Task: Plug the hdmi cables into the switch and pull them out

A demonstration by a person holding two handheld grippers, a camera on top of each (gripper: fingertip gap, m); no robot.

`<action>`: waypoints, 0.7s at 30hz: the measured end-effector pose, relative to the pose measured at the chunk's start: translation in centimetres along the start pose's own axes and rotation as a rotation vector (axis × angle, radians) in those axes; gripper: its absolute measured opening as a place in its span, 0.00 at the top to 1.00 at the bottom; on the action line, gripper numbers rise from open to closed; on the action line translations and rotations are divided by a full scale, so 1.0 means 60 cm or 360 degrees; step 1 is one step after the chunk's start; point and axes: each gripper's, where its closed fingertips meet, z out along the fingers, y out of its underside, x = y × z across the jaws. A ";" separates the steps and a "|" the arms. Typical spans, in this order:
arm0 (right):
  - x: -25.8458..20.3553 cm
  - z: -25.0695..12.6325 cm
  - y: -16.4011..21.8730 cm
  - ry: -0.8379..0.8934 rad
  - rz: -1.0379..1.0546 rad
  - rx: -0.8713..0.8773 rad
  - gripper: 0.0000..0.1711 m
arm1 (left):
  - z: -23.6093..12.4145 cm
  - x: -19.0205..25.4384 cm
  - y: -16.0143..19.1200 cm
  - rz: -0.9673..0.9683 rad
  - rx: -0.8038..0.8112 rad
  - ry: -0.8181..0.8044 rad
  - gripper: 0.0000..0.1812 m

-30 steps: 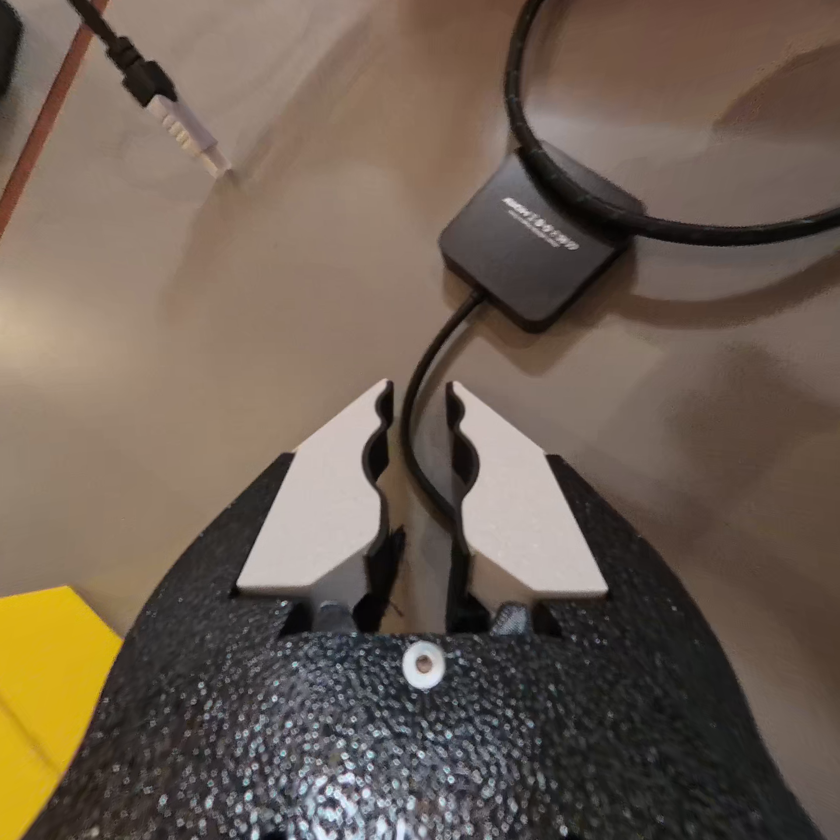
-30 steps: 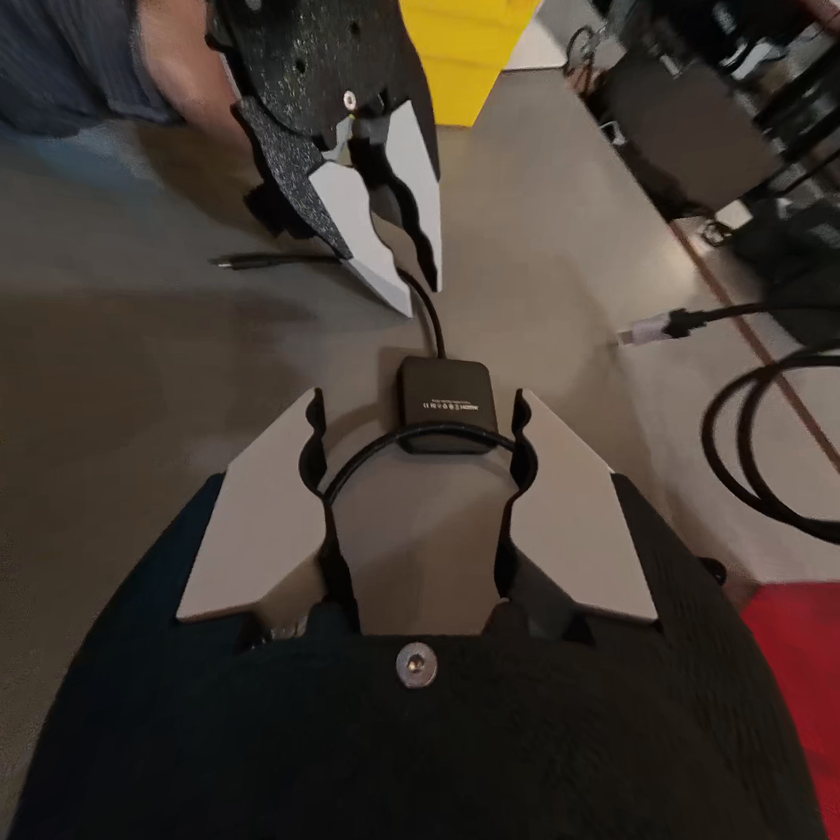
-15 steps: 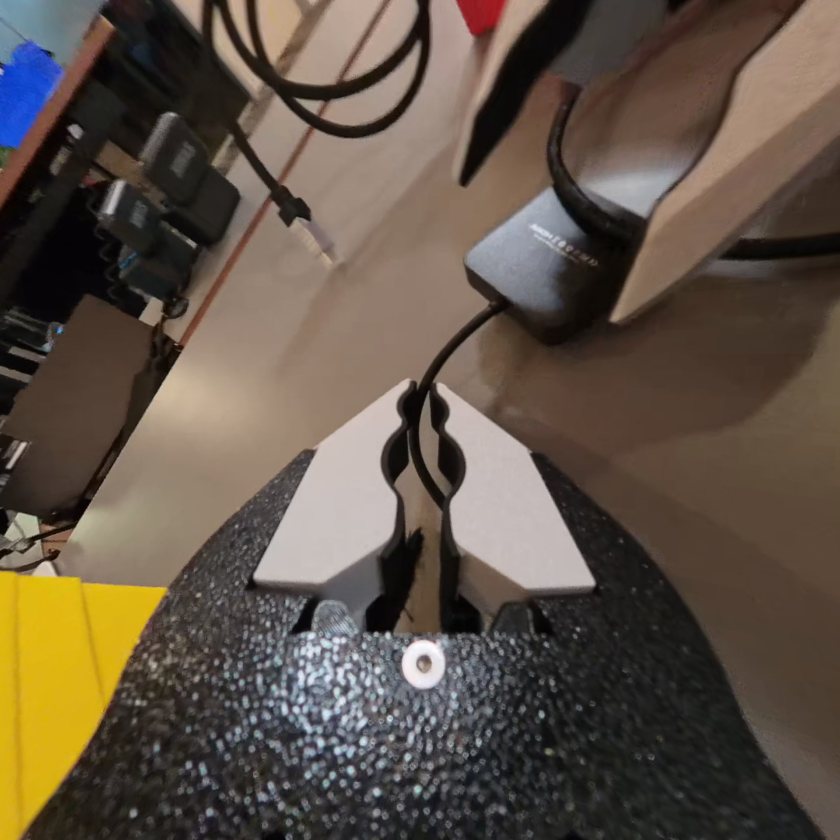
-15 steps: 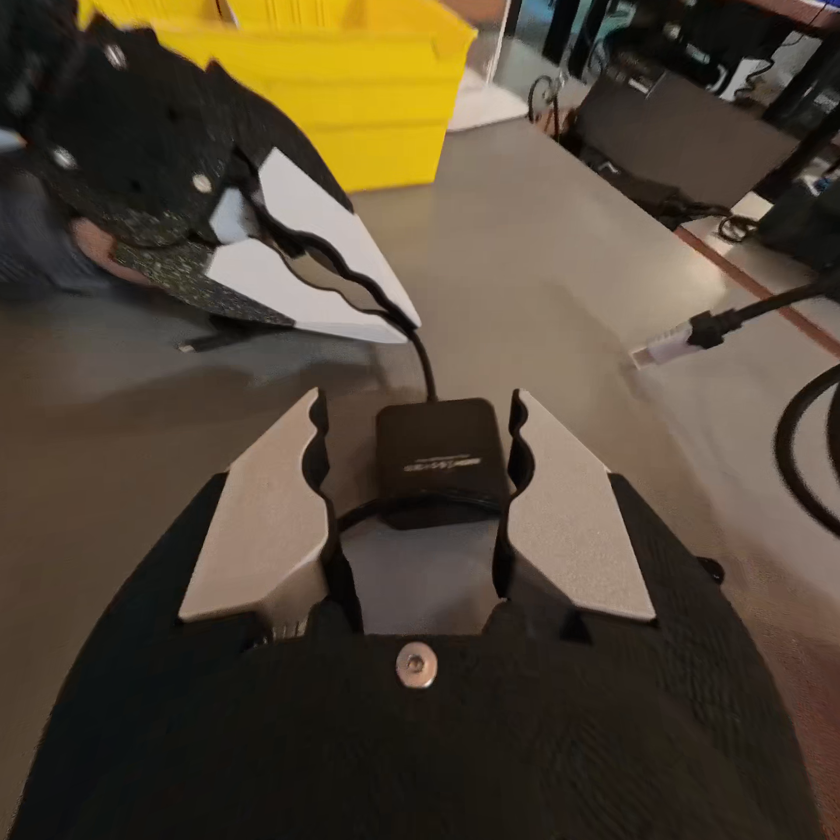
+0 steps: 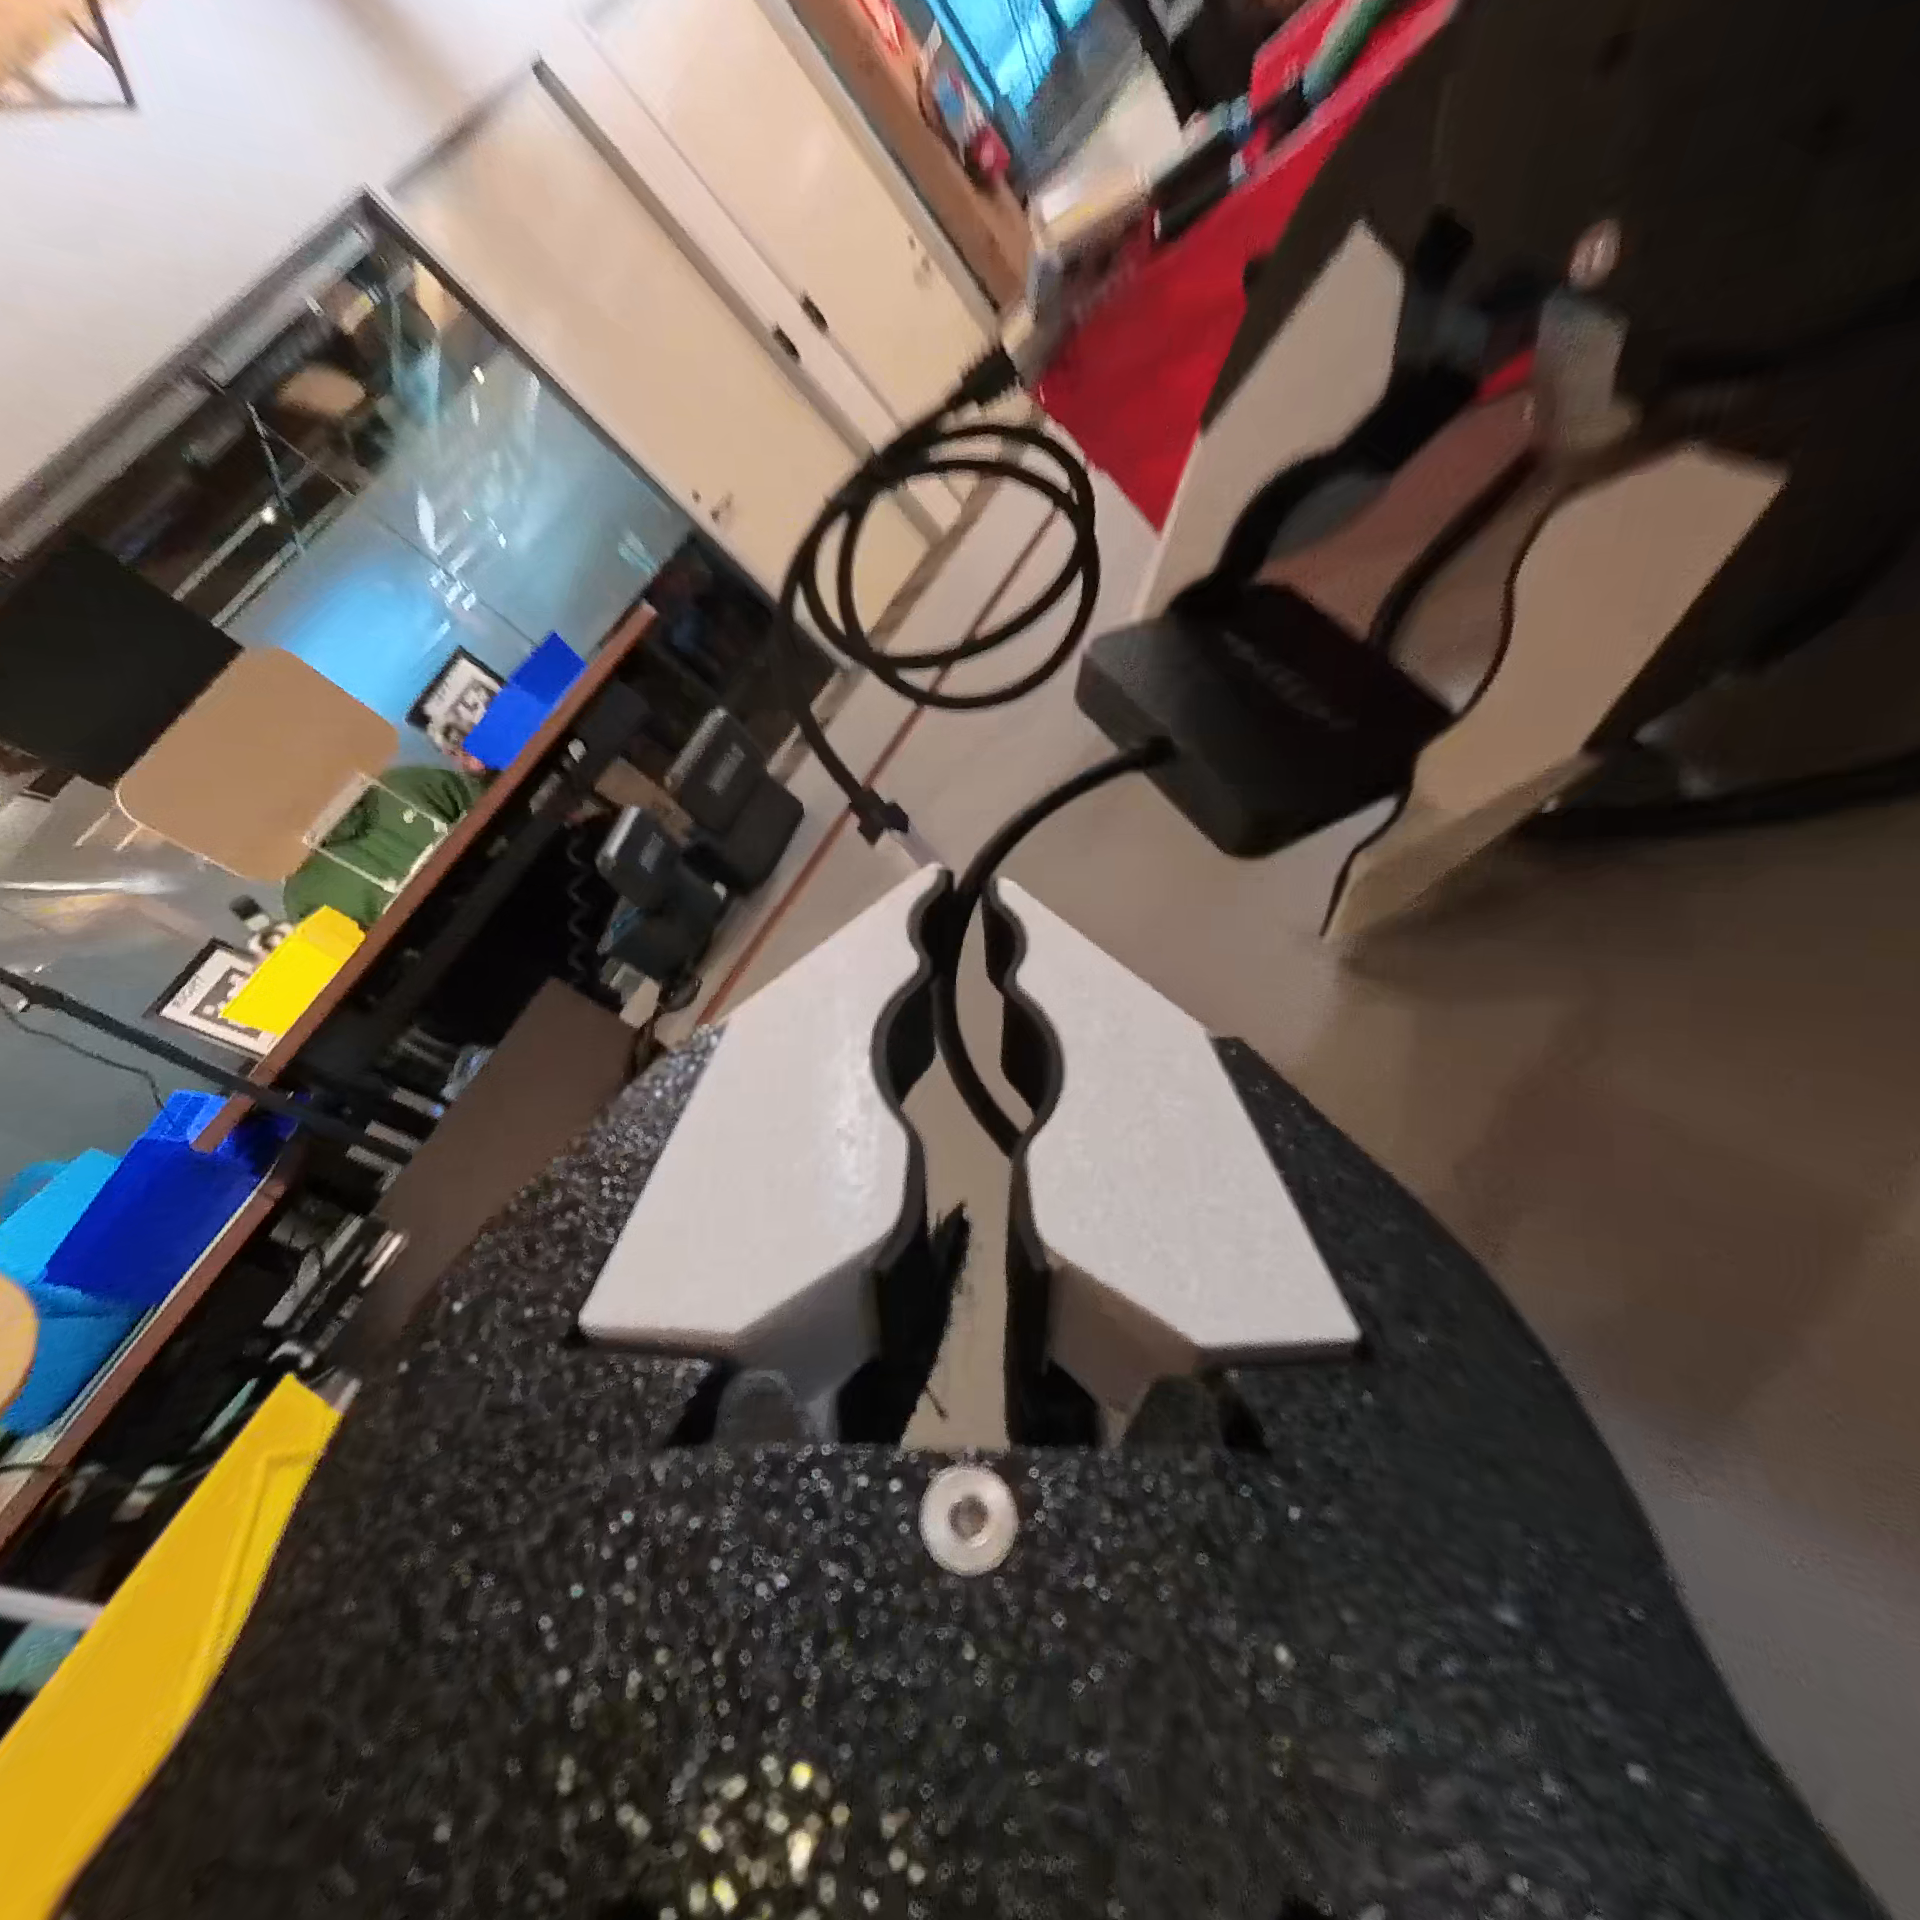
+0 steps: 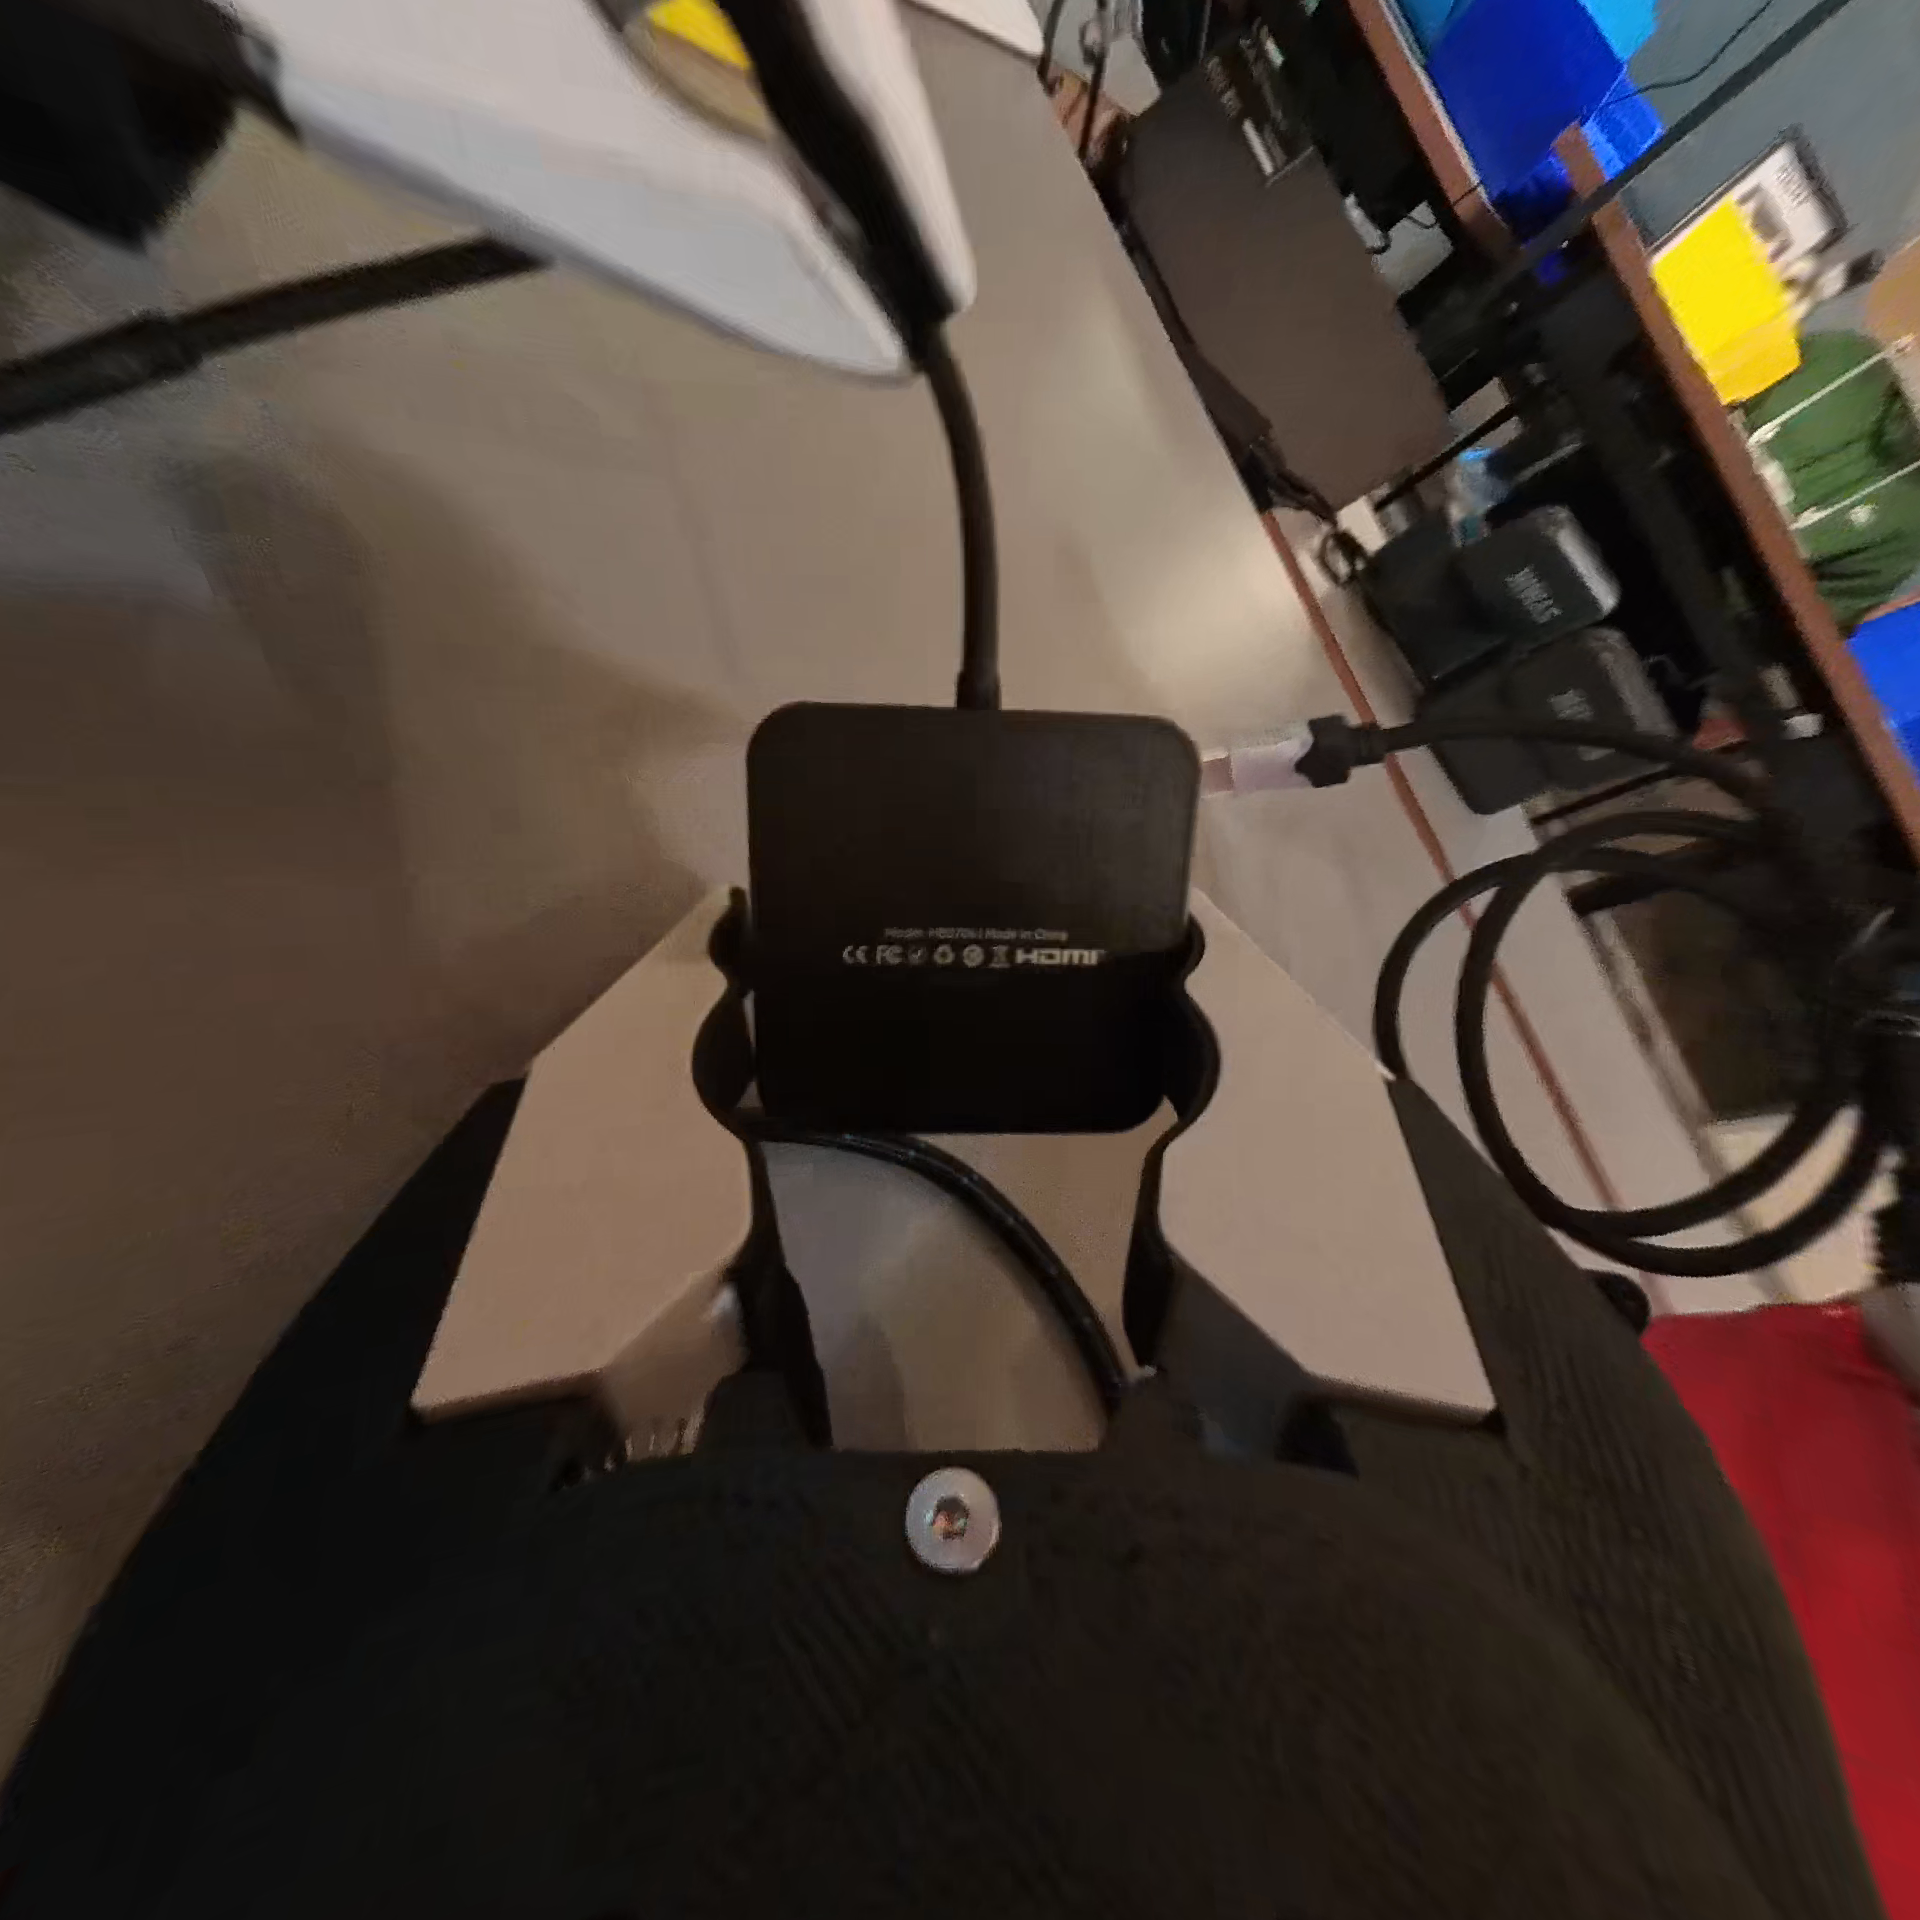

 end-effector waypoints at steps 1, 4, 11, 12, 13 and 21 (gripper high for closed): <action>0.004 0.000 0.000 0.0047 -0.0059 -0.0006 0.55 | -0.004 -0.002 -0.007 -0.0027 0.0039 -0.0001 0.99; 0.025 -0.009 -0.014 0.0218 -0.0211 0.0032 0.55 | -0.005 -0.008 -0.008 -0.0049 0.0084 -0.0026 0.98; 0.079 -0.034 -0.029 0.0800 -0.0955 -0.0038 0.56 | 0.000 0.005 -0.004 -0.0607 0.0185 0.0190 0.95; 0.080 -0.038 -0.035 0.0835 -0.0985 -0.0019 0.56 | 0.000 0.004 -0.005 -0.0672 0.0213 0.0215 0.92; 0.082 -0.042 -0.041 0.0869 -0.1004 -0.0001 0.56 | -0.002 -0.001 -0.008 -0.0706 0.0242 0.0211 0.88; 0.047 -0.048 -0.077 0.0898 -0.1371 0.0112 0.56 | -0.014 0.000 -0.044 -0.0707 0.0403 0.0175 0.51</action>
